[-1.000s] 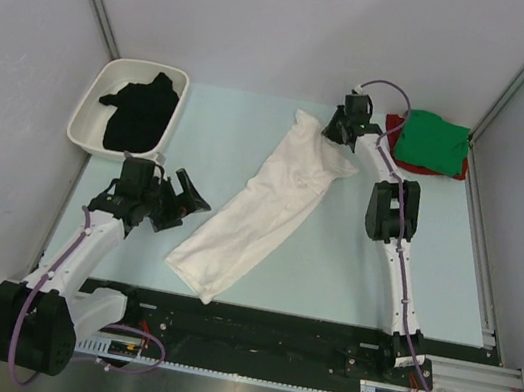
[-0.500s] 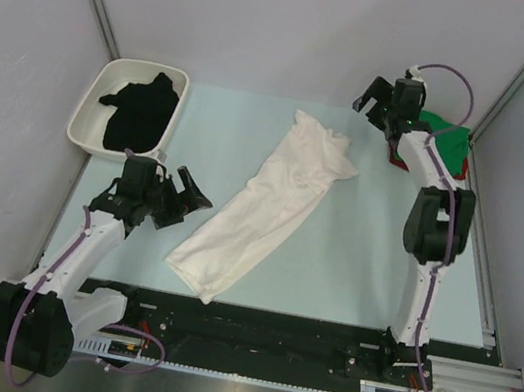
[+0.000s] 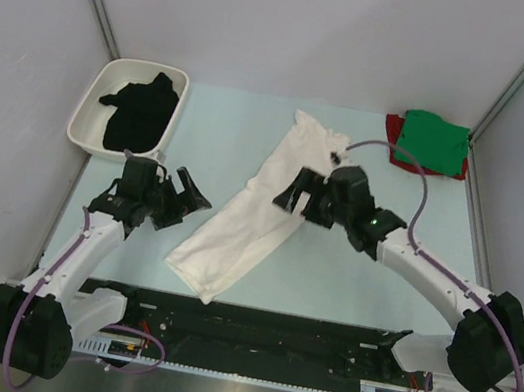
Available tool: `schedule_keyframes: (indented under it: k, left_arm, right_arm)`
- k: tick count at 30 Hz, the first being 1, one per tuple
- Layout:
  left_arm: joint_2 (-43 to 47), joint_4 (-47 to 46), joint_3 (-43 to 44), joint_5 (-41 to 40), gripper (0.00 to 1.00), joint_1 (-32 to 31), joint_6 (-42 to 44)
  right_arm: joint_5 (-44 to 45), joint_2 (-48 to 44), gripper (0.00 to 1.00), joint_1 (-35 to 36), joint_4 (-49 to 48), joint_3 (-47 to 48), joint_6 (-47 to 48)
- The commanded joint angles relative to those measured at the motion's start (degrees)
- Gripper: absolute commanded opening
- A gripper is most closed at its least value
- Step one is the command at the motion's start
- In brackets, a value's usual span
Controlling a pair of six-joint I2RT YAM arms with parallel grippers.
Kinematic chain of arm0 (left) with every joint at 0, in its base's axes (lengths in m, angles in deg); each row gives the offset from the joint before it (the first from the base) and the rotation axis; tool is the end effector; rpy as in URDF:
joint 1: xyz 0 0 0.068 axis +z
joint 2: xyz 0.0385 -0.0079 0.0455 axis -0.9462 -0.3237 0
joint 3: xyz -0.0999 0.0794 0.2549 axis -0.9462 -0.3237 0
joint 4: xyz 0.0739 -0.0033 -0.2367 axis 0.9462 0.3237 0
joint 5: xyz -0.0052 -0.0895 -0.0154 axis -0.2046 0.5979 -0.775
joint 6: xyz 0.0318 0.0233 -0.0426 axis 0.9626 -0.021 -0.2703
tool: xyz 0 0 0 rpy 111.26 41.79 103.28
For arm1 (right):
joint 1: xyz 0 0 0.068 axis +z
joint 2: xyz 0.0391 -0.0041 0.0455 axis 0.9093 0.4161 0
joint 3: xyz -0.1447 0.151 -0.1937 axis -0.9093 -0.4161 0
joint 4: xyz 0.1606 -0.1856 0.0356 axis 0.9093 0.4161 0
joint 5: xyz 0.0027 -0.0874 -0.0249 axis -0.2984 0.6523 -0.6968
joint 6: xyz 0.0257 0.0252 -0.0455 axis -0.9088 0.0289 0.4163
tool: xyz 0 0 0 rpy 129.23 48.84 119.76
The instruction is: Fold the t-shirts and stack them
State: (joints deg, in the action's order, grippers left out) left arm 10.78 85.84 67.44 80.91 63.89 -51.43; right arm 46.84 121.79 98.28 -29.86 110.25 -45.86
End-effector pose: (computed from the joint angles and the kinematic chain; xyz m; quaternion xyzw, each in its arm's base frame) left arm 0.1791 -0.0344 0.2389 -0.2226 0.8947 -0.2702 0.2775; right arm 0.2486 0.1672 0.3180 0.0183 0.8535 0.3534 0.3824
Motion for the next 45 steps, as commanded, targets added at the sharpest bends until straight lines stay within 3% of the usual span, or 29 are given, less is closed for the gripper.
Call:
schedule_keyframes:
  k: [1, 4, 6, 11, 23, 32, 35, 39, 41, 42, 43, 45]
  left_arm:
    - [-0.07, -0.68, 3.83, 0.73, 1.0, 0.46, -0.39]
    - [-0.15, -0.15, 3.92, 1.08, 1.0, 0.54, -0.21]
    - [0.37, -0.07, 3.74, 1.52, 1.0, 0.54, -0.03]
    - [1.34, 0.29, 2.78, 1.53, 1.0, 0.63, 0.4]
    - [0.72, 0.64, 1.81, 2.23, 1.0, 2.04, 2.43]
    - [0.64, 1.25, 1.9, 3.9, 1.0, 5.02, 4.27]
    - [0.64, 1.34, 1.63, 4.34, 1.0, 5.46, 4.54]
    - [0.98, 0.99, 0.76, 4.69, 1.0, 5.64, 4.54]
    - [1.07, 0.99, 0.58, 4.69, 1.0, 5.82, 4.71]
    - [1.07, 0.99, 0.32, 4.69, 1.0, 5.9, 4.71]
    - [1.07, 0.99, 0.31, 4.78, 1.0, 5.91, 4.8]
    - [1.07, 0.99, 0.14, 4.86, 1.0, 5.99, 4.8]
  right_arm:
    - [4.51, -4.83, 1.0, 11.49, 2.86, -7.68, -9.83]
    - [7.67, -4.92, 1.0, 20.27, 0.75, -11.46, -15.55]
    - [12.51, -3.09, 1.0, 23.64, 0.74, -12.52, -19.15]
    - [14.28, 3.42, 0.99, 30.67, -3.99, -14.28, -24.08]
    - [11.12, 20.55, 0.96, 32.53, -19.28, -14.72, -27.95]
    - [8.73, 26.19, 0.91, 34.55, -22.81, -14.72, -30.5]
    - [9.35, 26.37, 0.72, 34.73, -21.49, -14.72, -30.68]
    - [10.05, 26.2, 0.28, 34.73, -19.04, -14.72, -30.15]
    - [11.02, 25.67, 0.17, 34.81, -17.1, -14.72, -29.8]
    - [11.46, 25.41, 0.07, 34.9, -16.4, -14.72, -29.36]
    - [12.51, 24.71, 0.0, 34.9, -14.83, -14.72, -29.1]
    - [13.65, 23.74, 0.0, 34.9, -13.15, -14.72, -27.96]
